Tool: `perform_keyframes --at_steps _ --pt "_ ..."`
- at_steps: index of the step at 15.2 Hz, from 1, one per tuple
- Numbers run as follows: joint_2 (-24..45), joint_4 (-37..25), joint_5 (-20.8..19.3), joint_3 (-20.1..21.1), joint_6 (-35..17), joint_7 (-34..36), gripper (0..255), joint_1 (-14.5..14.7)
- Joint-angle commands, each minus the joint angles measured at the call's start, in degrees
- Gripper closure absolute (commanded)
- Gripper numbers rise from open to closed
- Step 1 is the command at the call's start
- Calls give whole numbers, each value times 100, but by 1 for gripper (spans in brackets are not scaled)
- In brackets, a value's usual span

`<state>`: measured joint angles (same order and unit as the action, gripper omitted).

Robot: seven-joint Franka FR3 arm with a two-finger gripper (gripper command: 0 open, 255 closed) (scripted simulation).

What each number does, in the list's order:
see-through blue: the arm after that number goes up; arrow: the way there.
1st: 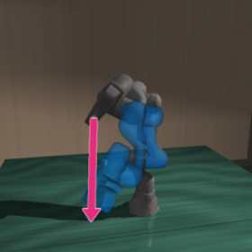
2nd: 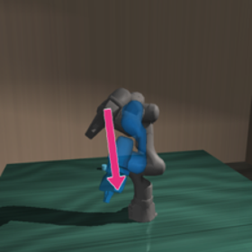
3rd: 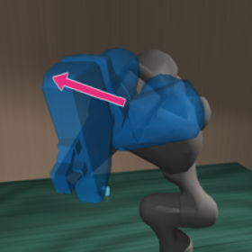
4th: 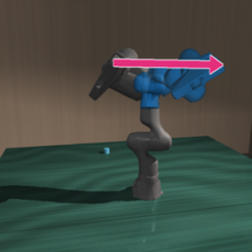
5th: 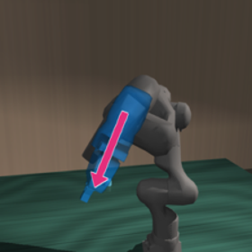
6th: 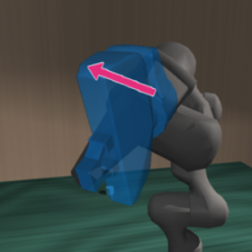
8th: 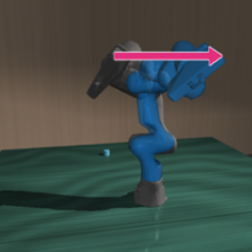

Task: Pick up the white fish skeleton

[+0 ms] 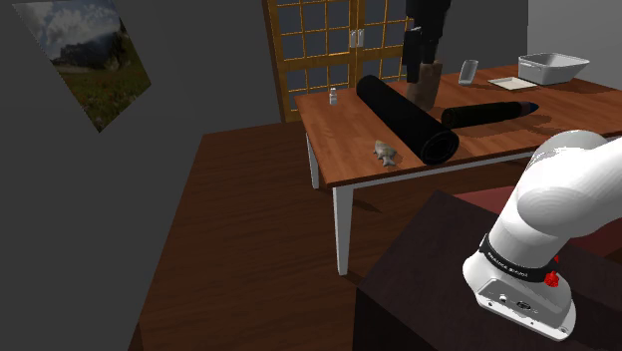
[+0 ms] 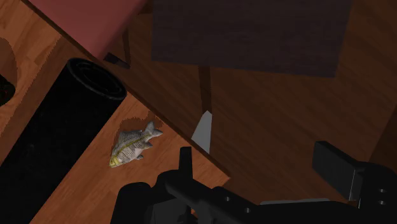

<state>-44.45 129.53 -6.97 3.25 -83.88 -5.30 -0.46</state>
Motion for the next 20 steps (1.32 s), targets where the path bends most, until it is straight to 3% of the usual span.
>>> perform_keyframes --at_steps 1,11,20 --pt "0 0 0 0 0 0 0 0" --pt "449 1363 -191 -681 -2035 30 0 -364" --pt "1661 1964 -270 -1326 -4033 -26 0 -668"
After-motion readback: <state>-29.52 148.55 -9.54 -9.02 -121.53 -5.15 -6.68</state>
